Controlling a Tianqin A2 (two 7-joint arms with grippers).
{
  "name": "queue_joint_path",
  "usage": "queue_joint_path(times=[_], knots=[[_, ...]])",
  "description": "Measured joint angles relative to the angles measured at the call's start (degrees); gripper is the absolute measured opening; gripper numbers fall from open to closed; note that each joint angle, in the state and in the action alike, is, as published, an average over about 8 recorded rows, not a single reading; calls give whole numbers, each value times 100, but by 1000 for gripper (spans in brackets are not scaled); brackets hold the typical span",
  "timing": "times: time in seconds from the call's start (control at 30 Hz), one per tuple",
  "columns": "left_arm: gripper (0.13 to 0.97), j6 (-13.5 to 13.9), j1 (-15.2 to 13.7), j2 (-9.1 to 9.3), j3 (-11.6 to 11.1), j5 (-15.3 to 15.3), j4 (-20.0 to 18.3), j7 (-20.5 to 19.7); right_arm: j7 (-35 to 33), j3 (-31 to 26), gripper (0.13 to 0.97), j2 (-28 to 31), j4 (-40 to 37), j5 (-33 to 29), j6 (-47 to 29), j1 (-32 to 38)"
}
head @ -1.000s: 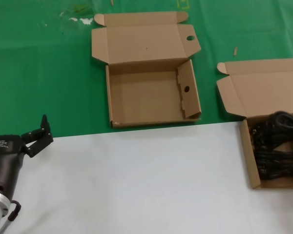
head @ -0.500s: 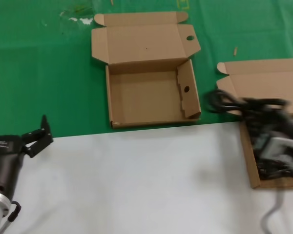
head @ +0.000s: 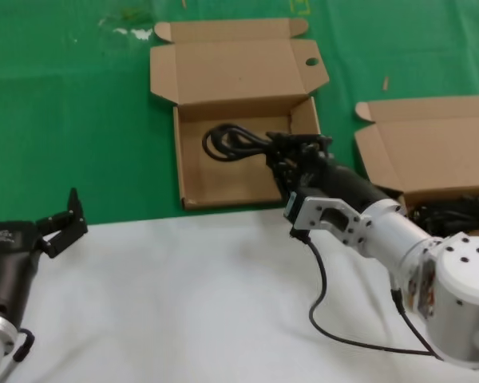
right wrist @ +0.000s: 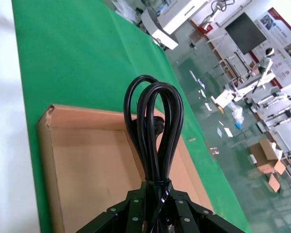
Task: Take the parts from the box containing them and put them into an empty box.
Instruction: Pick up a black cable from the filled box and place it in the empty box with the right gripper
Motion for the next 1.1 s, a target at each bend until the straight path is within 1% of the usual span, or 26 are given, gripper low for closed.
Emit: queue_joint_path(times=[0.1, 0.3, 0.6, 0.73, 0.87, 1.0, 1.1], knots=[[966, 0, 0, 0, 0, 0, 0, 0, 42, -17, 206, -205, -247, -84, -59, 94], [966, 0, 0, 0, 0, 0, 0, 0, 52, -20, 206, -248, -300, -100, -71, 114], [966, 0, 0, 0, 0, 0, 0, 0, 56, -17, 274, -250, -300, -103, -73, 112], [966, 0, 0, 0, 0, 0, 0, 0, 132, 60, 338, -276, -289, -151, -94, 60], [966, 0, 0, 0, 0, 0, 0, 0, 325, 254, 402, -340, -263, -271, -146, -68], [966, 0, 0, 0, 0, -1, 0, 0, 593, 523, 402, -430, -226, -437, -219, -247], [966, 0, 0, 0, 0, -1, 0, 0, 818, 748, 475, -505, -195, -577, -281, -398]])
